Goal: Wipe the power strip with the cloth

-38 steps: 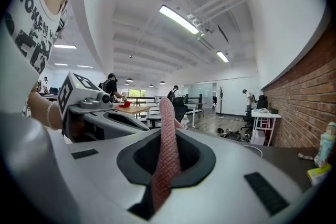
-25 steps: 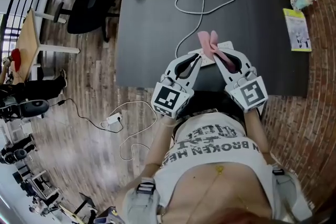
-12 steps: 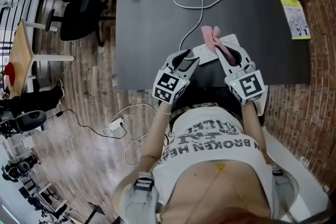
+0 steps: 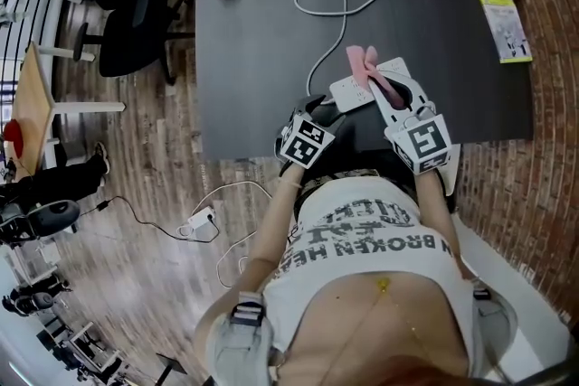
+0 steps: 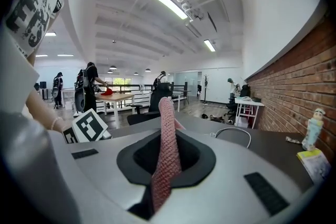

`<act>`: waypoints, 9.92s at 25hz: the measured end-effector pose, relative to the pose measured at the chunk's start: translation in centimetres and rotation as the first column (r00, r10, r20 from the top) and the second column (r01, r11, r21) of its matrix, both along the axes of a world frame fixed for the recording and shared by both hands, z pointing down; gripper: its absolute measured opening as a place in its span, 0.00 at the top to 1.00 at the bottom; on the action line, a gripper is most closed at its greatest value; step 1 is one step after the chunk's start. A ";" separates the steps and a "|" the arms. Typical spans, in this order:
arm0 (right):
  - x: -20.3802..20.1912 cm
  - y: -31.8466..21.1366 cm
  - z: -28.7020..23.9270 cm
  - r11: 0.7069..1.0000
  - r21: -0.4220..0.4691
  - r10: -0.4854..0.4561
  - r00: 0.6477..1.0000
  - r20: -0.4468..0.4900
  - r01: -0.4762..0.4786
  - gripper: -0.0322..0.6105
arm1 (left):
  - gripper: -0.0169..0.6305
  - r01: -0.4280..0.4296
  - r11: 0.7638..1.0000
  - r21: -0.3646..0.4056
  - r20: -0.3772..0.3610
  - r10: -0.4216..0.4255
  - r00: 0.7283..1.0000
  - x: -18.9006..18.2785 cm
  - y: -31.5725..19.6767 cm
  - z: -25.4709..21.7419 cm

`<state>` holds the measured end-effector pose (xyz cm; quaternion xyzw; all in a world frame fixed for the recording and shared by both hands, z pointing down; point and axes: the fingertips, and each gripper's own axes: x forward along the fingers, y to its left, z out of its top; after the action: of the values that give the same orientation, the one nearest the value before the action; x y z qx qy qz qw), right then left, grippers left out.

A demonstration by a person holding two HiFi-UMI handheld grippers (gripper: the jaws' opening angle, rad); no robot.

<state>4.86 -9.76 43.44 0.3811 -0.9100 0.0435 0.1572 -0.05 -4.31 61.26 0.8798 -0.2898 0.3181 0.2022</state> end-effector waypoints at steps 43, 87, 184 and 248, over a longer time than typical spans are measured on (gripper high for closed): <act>-5.6 0.2 16.0 0.913 -0.281 -0.363 0.902 -0.232 0.295 0.92 | 0.56 -0.089 0.991 -0.101 0.197 0.108 0.974 1.8 -0.7 6.9; -3.7 -0.1 20.3 0.879 -0.380 -0.421 0.843 -0.335 0.289 0.92 | 0.56 -0.097 0.990 -0.104 0.194 0.116 0.974 1.9 -0.5 6.8; 13.5 -6.8 20.1 0.912 -0.336 0.122 0.938 -0.324 -0.234 0.92 | 0.56 -0.096 0.990 -0.100 0.195 0.114 0.974 1.8 -0.5 6.8; -2.4 3.8 20.1 0.803 -0.454 -0.543 0.787 -0.294 0.385 0.92 | 0.56 -0.098 0.990 -0.102 0.198 0.117 0.973 1.8 -0.4 6.8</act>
<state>2.44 -5.96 63.59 0.1044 -0.8972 0.0927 0.4191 1.79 -4.73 68.06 0.8468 -0.2460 0.4298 0.1941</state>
